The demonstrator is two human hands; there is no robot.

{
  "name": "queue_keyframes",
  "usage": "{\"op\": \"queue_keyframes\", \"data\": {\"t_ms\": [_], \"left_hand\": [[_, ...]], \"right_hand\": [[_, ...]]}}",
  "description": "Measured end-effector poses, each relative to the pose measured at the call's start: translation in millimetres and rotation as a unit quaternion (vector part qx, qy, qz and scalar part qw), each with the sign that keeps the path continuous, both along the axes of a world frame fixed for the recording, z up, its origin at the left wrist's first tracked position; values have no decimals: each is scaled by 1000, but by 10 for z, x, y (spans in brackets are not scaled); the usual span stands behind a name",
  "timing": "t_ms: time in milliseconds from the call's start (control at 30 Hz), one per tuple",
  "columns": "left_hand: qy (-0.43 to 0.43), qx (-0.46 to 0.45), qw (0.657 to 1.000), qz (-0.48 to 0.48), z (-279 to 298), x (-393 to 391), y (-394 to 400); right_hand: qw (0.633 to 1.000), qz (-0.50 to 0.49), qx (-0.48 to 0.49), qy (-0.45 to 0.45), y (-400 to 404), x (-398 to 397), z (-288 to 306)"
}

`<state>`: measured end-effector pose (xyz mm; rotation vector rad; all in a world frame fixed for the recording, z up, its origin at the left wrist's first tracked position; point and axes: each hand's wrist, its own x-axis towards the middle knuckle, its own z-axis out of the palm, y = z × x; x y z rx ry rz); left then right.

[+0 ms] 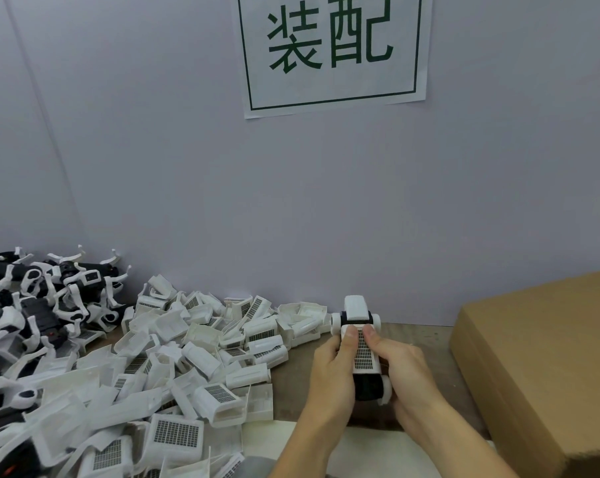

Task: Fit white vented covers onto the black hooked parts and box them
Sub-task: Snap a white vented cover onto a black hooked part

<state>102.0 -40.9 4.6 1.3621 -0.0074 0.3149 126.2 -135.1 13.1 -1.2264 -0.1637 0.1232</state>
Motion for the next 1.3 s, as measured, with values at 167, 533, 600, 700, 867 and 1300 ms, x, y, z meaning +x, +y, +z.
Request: {"op": "queue_keyframes", "data": {"t_ms": [167, 533, 600, 700, 867, 1300], "left_hand": [[13, -12, 1000, 1, 5, 4, 0], [56, -34, 998, -4, -4, 23, 25], [50, -29, 998, -4, 3, 14, 22], [46, -32, 998, 0, 13, 6, 14], [51, -39, 998, -12, -10, 30, 37], [9, 6, 999, 51, -23, 25, 61]], "right_hand": [[1000, -15, -20, -8, 17, -13, -10], [996, -41, -83, 8, 23, 6, -33], [993, -53, -105, -1, 18, 10, -18], [992, -59, -116, -6, 31, 3, -10], [993, -81, -83, -6, 22, 7, -21], [987, -38, -127, -86, -12, 24, -40]]}}
